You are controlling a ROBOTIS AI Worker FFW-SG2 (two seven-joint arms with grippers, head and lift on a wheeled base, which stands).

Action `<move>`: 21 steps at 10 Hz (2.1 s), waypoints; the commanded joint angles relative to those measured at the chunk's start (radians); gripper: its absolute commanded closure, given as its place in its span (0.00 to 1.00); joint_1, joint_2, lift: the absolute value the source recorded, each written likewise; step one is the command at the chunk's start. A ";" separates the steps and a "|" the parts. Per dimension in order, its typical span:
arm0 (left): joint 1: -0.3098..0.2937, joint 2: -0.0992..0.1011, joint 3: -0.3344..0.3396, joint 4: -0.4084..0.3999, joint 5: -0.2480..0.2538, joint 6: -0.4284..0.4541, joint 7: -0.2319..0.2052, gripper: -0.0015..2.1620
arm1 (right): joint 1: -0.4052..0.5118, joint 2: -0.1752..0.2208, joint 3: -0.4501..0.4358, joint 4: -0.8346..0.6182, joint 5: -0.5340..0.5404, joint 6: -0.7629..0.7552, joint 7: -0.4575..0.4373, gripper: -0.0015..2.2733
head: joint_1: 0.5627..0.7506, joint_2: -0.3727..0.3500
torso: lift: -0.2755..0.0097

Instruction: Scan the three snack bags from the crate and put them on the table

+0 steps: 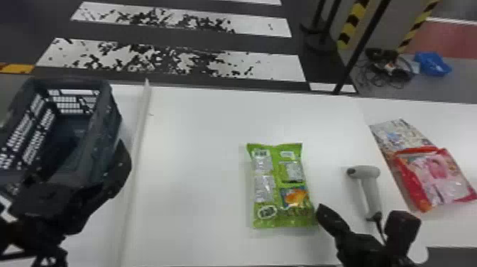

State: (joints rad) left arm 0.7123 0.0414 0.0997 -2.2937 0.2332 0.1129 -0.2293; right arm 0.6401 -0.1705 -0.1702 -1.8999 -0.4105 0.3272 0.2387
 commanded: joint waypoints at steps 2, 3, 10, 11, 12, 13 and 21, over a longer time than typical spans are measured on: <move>-0.008 0.003 0.000 0.002 0.008 0.000 -0.007 0.02 | 0.013 0.016 -0.025 -0.027 -0.005 -0.015 -0.001 0.83 | 0.70 0.38 | 0.64; -0.010 0.006 0.000 0.002 0.008 0.000 -0.007 0.02 | 0.012 0.016 -0.051 -0.082 -0.027 0.010 -0.001 0.83 | 0.70 0.38 | 0.64; 0.009 0.008 -0.011 -0.015 0.011 0.003 -0.007 0.02 | -0.125 0.016 0.169 -0.137 0.119 0.043 0.001 0.83 | 0.70 0.53 | 0.64; 0.018 0.014 -0.009 -0.032 0.012 0.003 -0.007 0.02 | -0.160 0.016 0.198 -0.067 0.148 -0.003 -0.004 0.83 | 0.70 0.56 | 0.64; 0.027 0.015 -0.005 -0.041 0.012 0.006 -0.007 0.02 | -0.188 0.016 0.215 -0.011 0.160 -0.033 -0.009 0.83 | 0.70 0.59 | 0.64; 0.030 0.018 -0.005 -0.041 0.015 0.006 -0.007 0.02 | -0.206 0.016 0.216 0.031 0.167 -0.052 -0.010 0.83 | 0.70 0.60 | 0.64; 0.012 0.026 -0.015 -0.016 0.021 0.006 -0.007 0.02 | -0.227 -0.009 0.219 0.194 0.210 -0.150 0.031 0.83 | 0.70 0.57 | 0.64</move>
State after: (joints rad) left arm 0.7271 0.0675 0.0850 -2.3127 0.2528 0.1190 -0.2362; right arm 0.4125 -0.1789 0.0500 -1.7143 -0.2011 0.1849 0.2701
